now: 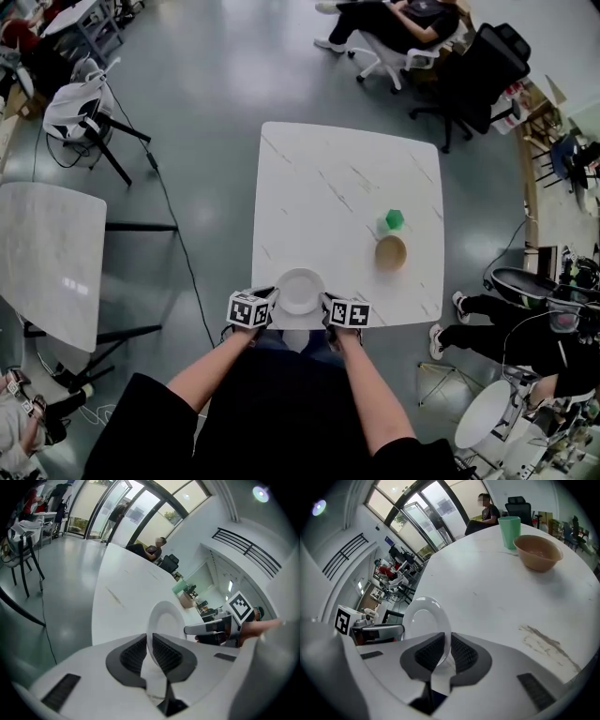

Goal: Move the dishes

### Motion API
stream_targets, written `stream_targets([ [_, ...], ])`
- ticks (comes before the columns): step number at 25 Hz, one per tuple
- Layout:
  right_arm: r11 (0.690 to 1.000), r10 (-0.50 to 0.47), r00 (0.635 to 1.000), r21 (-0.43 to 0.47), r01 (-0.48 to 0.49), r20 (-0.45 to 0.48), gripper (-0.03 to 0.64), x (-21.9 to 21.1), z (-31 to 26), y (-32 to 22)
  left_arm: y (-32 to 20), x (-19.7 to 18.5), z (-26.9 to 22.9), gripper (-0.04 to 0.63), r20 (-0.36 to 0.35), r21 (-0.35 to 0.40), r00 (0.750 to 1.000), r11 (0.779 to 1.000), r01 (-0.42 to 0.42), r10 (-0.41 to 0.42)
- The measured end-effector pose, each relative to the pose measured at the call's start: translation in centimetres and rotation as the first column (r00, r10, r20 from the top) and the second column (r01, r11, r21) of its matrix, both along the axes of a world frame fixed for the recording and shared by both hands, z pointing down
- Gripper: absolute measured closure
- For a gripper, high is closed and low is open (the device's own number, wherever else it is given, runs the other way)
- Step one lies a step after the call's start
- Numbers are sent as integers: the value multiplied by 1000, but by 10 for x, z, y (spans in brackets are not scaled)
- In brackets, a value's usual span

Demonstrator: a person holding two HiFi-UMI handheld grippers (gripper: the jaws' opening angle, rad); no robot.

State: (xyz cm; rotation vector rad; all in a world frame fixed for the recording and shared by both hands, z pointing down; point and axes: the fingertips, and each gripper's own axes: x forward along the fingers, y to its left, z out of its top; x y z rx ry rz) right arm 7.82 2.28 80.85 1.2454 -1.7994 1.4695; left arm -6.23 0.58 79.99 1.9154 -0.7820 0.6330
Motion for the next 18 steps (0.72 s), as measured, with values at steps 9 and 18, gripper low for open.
stream_targets([
  [9, 1000, -25, 999, -5, 25, 33, 559, 78, -14, 17, 16, 79, -21, 543, 64, 19, 998, 1000, -17, 15],
  [18, 1000, -28, 1000, -8, 28, -8, 558, 202, -23, 28, 33, 201, -22, 543, 64, 0, 997, 999, -32, 32],
])
